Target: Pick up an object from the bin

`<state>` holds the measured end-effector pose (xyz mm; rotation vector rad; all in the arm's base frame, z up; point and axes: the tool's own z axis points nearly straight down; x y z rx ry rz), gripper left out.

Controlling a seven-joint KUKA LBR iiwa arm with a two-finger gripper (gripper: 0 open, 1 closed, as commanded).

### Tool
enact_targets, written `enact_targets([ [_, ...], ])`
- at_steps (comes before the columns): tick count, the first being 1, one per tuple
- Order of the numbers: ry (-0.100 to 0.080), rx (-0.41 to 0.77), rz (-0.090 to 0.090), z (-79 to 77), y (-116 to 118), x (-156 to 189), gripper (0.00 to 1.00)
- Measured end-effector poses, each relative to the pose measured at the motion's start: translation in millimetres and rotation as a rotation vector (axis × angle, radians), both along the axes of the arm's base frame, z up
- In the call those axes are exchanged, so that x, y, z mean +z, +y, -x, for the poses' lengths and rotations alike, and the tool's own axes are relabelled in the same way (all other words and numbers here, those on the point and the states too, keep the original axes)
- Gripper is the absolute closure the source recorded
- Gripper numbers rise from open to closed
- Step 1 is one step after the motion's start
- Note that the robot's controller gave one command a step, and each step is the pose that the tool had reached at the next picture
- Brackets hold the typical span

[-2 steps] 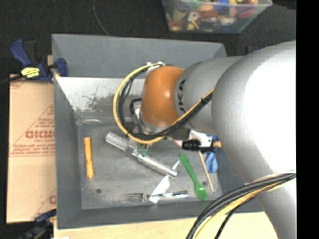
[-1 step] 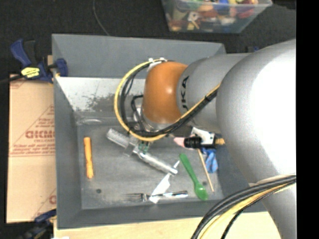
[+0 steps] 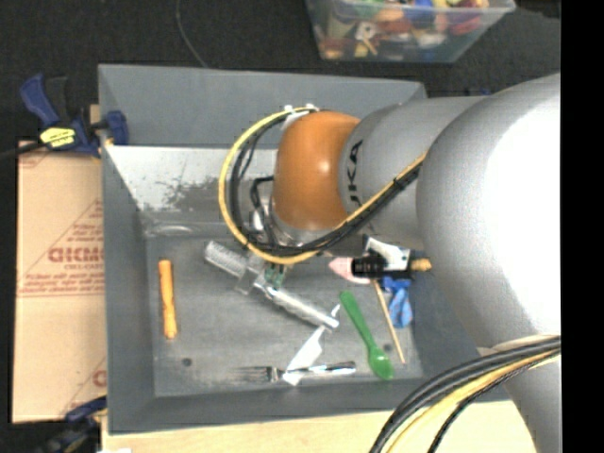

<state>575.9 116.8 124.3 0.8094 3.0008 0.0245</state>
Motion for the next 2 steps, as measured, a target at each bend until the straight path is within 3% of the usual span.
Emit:
enact_targets([
  [2,-0.003,0.001,0.000,-0.8,-0.7,23.4,1.00],
])
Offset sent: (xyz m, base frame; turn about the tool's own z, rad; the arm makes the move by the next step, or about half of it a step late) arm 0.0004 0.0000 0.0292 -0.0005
